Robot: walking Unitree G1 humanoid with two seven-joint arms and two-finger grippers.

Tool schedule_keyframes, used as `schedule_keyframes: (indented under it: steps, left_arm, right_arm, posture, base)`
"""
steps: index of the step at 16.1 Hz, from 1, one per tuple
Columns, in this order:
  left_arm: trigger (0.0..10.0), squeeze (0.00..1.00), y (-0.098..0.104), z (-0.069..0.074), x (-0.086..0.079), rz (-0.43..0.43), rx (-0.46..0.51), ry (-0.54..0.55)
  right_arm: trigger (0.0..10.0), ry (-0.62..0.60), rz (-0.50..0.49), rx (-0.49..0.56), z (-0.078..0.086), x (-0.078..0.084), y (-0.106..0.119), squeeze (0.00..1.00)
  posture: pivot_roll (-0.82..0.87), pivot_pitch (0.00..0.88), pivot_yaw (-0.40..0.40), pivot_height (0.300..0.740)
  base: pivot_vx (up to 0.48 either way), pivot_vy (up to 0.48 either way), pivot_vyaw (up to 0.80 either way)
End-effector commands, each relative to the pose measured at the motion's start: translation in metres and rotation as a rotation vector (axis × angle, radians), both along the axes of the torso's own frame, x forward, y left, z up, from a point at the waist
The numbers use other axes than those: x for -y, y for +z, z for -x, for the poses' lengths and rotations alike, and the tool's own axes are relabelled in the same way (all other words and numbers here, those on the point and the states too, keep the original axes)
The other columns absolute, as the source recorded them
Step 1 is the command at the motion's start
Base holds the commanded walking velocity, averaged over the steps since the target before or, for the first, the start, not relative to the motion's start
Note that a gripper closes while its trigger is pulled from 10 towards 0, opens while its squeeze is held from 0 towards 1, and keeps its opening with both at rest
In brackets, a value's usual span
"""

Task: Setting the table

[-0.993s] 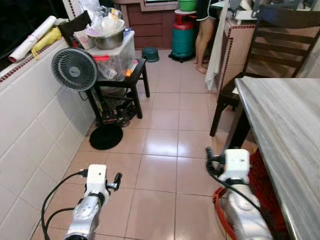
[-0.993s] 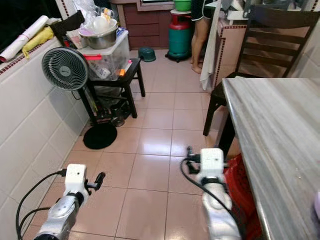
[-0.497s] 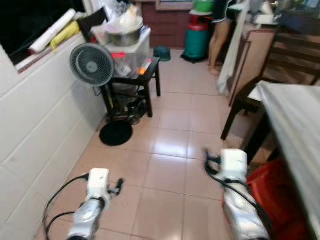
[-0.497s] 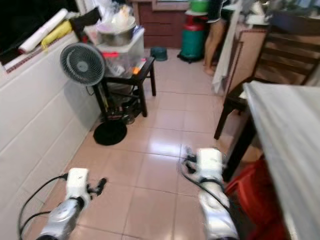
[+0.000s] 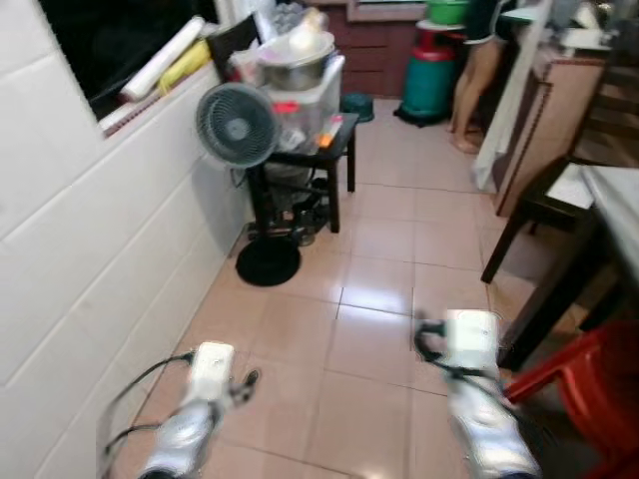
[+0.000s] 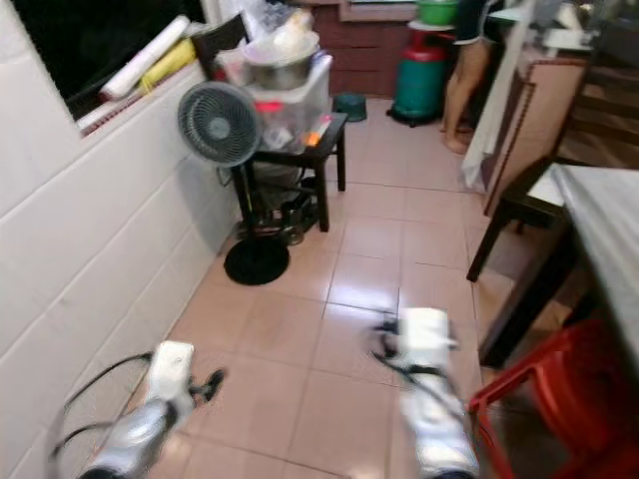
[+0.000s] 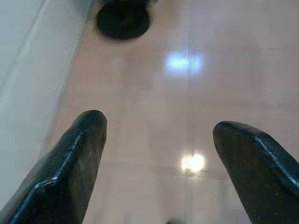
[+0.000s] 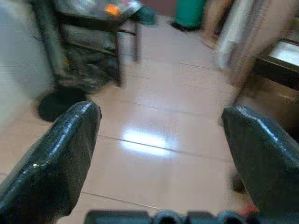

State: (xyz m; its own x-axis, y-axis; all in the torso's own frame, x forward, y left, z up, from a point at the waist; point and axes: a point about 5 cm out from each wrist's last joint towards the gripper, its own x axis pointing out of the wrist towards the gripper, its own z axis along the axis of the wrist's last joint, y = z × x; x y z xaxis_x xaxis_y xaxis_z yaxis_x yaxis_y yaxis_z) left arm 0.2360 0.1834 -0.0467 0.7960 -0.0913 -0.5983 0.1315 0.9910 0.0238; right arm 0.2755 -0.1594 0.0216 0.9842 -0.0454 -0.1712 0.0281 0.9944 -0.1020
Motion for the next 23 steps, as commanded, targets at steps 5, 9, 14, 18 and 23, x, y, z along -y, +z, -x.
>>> schedule_keyframes:
  steps: [5,9,14,18,23]
  left_arm:
    - [10.0,0.0,-0.007,0.004,0.006,-0.025,-0.069,-0.015]
    - [10.0,0.0,-0.01,0.008,0.013,-0.062,-0.1,-0.088]
    - [10.0,0.0,-0.019,0.022,0.005,-0.103,-0.171,-0.076]
    - [10.0,0.0,-0.027,0.034,-0.001,-0.081,-0.225,0.0]
    - [10.0,0.0,-0.031,0.042,-0.004,-0.069,-0.255,0.063]
  right_arm:
    - [10.0,-0.024,0.024,-0.048,0.004,0.012,-0.012,0.0]
    - [10.0,-0.024,0.034,-0.097,0.007,0.012,-0.022,0.0]
    - [10.0,0.003,0.051,-0.125,0.009,0.008,-0.028,0.0]
    - [10.0,0.06,0.051,-0.174,0.011,0.002,-0.035,0.0]
    - [10.0,0.023,0.063,-0.32,0.018,0.004,-0.051,0.0]
  posture:
    - [-0.09,0.0,0.075,0.74]
    - [-0.09,0.0,0.082,0.74]
    - [-0.09,0.0,0.081,0.74]
    - [-0.09,0.0,0.055,0.74]
    - [-0.07,0.0,-0.01,0.74]
  base:
    - [0.0,0.48,-0.39]
    - [0.0,0.48,-0.1]
    - [0.0,0.463,0.0]
    - [0.0,0.08,0.0]
    - [0.0,0.0,0.0]
